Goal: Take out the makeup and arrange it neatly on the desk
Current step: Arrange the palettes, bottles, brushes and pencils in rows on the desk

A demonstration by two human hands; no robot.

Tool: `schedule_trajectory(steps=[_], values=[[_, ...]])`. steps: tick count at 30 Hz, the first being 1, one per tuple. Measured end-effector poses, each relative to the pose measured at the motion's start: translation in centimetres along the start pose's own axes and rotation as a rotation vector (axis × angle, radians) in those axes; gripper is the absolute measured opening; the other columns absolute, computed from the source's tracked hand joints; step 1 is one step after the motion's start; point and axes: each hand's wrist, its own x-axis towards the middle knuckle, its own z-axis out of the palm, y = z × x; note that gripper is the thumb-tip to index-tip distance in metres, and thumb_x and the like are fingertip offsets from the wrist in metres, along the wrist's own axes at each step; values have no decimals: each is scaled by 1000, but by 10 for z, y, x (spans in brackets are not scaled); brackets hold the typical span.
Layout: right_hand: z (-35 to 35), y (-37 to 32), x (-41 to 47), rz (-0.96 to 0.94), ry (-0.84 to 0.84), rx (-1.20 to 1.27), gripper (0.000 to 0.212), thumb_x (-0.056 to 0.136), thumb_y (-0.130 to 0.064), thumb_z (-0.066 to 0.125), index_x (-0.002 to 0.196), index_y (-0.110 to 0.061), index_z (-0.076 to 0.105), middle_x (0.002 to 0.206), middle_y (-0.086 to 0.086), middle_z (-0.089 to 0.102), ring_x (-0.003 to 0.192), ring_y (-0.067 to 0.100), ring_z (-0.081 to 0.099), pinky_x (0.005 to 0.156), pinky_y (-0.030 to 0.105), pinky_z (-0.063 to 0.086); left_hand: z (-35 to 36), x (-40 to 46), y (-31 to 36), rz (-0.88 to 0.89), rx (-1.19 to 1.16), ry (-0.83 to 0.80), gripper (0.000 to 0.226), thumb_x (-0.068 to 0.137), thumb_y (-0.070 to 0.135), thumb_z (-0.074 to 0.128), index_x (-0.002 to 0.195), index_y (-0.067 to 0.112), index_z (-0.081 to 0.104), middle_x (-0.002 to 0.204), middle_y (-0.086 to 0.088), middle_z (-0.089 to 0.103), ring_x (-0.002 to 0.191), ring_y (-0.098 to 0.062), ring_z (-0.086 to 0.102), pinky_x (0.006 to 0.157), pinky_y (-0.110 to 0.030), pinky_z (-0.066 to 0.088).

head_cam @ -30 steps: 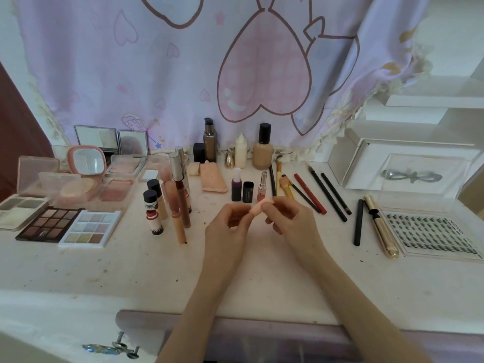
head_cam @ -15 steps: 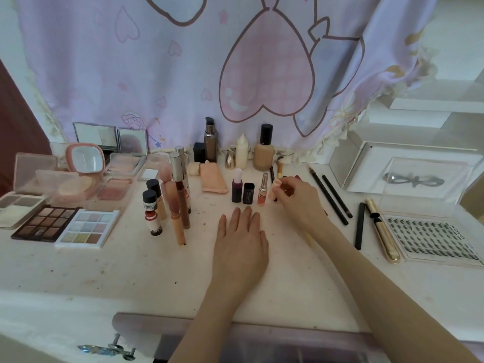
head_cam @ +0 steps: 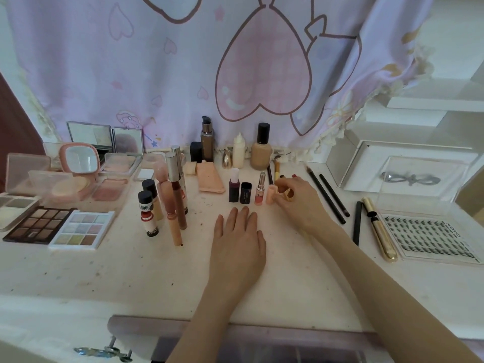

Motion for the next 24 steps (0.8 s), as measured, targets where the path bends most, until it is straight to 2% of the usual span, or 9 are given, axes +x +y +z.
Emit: schedule_trajectory(steps=[3,7,10,12,15,21,24], values=[[-17,7,7,83,46,58,19,90,-22,57,105,-14,66,98,2,58,86,11,48,76,16,32,1,0,0,0,10,5,49,98,32,19,146,19,21,156,-1,15,143,-18,8,116,-39,-1],[-26,3,27,152,-5,-56,20,87,-25,59,93,-8,67,98,7,64,83,15,52,72,23,36,2,0,1,-1,7,3,50,98,32,19,146,18,21,156,-2,16,143,-19,9,116,-39,0],[-20,-9,38,227,-108,-136,27,84,-25,61,74,0,62,74,13,62,72,27,58,57,28,42,1,0,0,3,11,16,49,98,31,20,145,18,23,155,-2,18,143,-18,11,116,-39,1],[-13,-13,41,285,-139,-203,31,84,-22,59,59,-9,45,59,5,47,56,19,47,45,26,31,1,0,0,5,12,21,49,98,31,20,145,18,24,154,-1,19,142,-18,11,116,-39,2],[-5,-13,43,332,-146,-254,30,86,-17,53,61,-13,37,62,2,43,55,14,40,45,26,27,0,0,0,11,7,23,49,97,30,21,144,18,25,154,-1,19,142,-17,12,116,-39,2],[-2,-9,41,377,-124,-247,26,86,-15,52,63,-11,40,64,3,45,56,15,43,45,26,30,1,0,-1,14,-7,31,49,97,30,22,144,17,25,154,-2,20,142,-18,13,116,-40,2],[-2,-5,35,353,-128,-259,27,90,-17,45,65,-8,44,64,3,44,59,17,45,45,26,28,2,0,-1,15,-7,36,49,97,31,21,145,18,24,154,-2,19,142,-18,12,116,-40,2]])
